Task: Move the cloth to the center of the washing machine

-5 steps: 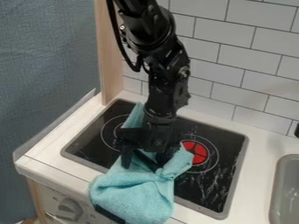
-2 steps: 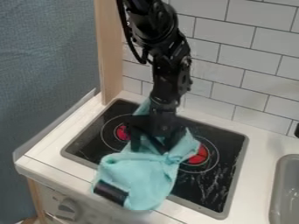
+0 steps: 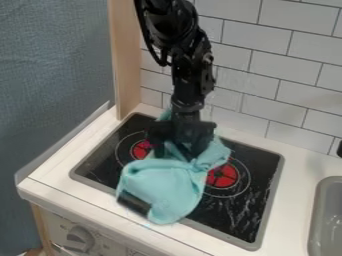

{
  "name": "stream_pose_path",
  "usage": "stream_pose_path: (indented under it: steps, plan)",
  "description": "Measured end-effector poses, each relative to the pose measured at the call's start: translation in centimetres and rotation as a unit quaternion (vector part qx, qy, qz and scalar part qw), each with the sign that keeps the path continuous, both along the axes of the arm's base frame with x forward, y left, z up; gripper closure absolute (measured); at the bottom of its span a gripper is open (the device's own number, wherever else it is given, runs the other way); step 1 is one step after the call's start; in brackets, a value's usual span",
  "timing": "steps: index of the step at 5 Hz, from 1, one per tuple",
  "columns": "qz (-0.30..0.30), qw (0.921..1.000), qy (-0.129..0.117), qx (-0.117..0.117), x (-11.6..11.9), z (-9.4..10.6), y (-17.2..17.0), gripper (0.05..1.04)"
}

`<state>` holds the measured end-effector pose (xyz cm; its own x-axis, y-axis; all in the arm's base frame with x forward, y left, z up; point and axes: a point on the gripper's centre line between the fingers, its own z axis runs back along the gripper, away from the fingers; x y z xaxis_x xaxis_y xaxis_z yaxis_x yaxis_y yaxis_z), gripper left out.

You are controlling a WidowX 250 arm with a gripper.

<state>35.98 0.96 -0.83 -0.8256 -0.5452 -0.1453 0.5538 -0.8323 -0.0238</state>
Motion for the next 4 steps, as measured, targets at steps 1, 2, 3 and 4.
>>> stream_pose_path:
  steps: [1,2,3,4]
  plan:
    - [0.001,0.9999,-0.01,-0.006,1.8,0.2,0.7,0.084]
    - [-0.002,0.9999,-0.011,-0.007,2.0,0.4,0.8,0.084]
    - [0.001,0.9999,-0.011,-0.008,1.8,0.7,0.8,0.084]
    - [0.006,0.9996,-0.028,-0.005,1.4,2.7,0.9,0.084]
